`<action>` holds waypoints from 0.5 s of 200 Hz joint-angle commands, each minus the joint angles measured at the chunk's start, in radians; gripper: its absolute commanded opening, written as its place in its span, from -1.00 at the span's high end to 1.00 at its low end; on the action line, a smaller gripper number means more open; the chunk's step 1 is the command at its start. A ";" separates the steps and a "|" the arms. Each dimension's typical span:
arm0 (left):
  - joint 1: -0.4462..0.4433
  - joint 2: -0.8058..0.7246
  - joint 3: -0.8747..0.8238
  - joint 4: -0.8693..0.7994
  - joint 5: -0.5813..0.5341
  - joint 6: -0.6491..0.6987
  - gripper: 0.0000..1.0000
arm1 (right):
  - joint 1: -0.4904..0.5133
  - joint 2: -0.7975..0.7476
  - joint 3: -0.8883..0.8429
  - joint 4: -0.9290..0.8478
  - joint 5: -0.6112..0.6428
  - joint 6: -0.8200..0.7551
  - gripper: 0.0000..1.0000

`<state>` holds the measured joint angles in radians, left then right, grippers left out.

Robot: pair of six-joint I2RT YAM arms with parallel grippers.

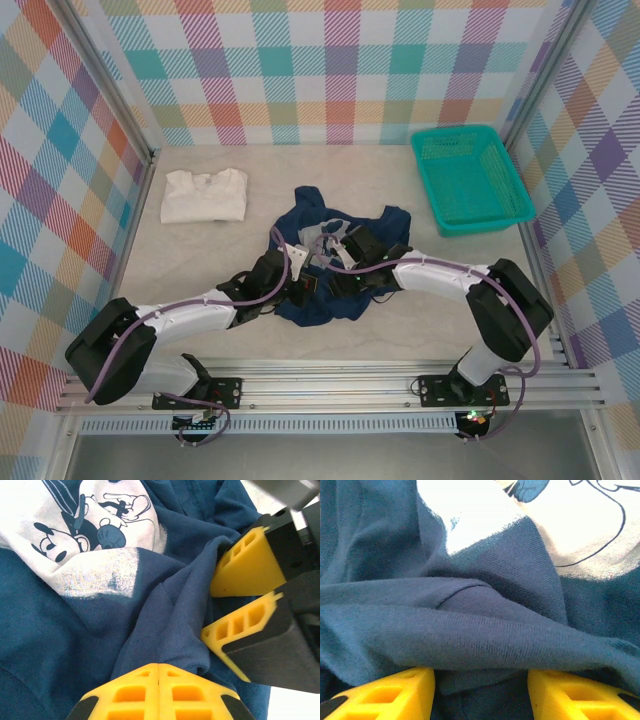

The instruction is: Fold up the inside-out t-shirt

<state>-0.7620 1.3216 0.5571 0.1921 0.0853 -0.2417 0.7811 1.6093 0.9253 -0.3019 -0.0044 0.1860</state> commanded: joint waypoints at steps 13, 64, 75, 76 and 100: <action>0.010 -0.033 -0.023 0.001 -0.012 0.008 1.00 | 0.018 0.053 0.041 -0.001 0.037 0.014 -0.02; 0.010 -0.024 -0.034 0.004 -0.011 0.000 1.00 | 0.012 0.018 0.058 0.041 0.035 0.045 0.84; 0.010 -0.029 -0.039 0.004 -0.015 -0.003 1.00 | 0.003 -0.025 0.047 0.042 0.010 0.052 0.97; 0.009 -0.030 -0.040 0.004 -0.017 -0.004 1.00 | 0.000 -0.029 0.046 0.042 0.007 0.052 0.97; 0.010 -0.039 -0.053 0.004 -0.032 -0.010 1.00 | -0.035 -0.141 0.003 0.046 -0.112 0.077 1.00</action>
<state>-0.7612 1.3106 0.5262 0.1925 0.0792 -0.2428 0.7780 1.5951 0.9470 -0.2798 -0.0051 0.2314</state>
